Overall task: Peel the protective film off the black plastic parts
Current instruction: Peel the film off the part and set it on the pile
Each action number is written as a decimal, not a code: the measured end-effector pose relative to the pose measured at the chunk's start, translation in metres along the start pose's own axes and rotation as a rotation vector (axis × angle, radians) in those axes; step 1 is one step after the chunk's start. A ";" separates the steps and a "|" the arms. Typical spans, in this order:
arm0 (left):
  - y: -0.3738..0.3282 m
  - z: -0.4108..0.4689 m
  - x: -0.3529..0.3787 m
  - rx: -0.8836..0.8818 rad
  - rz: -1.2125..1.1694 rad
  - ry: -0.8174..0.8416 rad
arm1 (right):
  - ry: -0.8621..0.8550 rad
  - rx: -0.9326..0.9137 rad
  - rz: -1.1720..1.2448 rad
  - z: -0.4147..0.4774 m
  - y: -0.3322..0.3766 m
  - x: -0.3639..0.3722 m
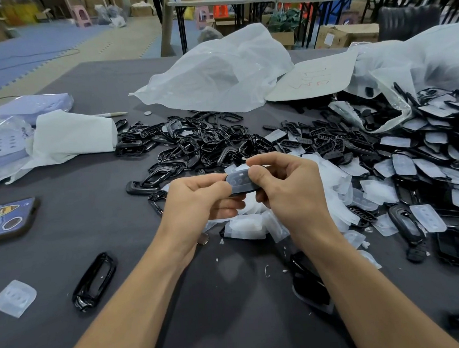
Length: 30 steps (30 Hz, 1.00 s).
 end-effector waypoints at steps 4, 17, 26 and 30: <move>0.000 -0.001 0.000 0.024 0.046 -0.022 | 0.008 0.007 -0.003 0.000 0.000 0.001; 0.003 0.000 0.001 -0.007 0.051 -0.047 | 0.070 -0.017 0.029 -0.002 0.006 0.004; 0.003 0.000 0.002 0.006 0.083 -0.076 | 0.097 0.007 0.005 -0.001 0.005 0.005; 0.003 -0.001 0.004 0.053 0.124 -0.099 | 0.121 -0.005 -0.004 -0.002 0.007 0.006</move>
Point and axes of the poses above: each hand's wrist, its own z-axis towards the middle knuckle, its own x-axis out of the palm, y = z × x, the point moved 2 cm from there along z, towards the middle knuckle, and after that the axes turned 13 degrees about -x, right-handed, at the moved point
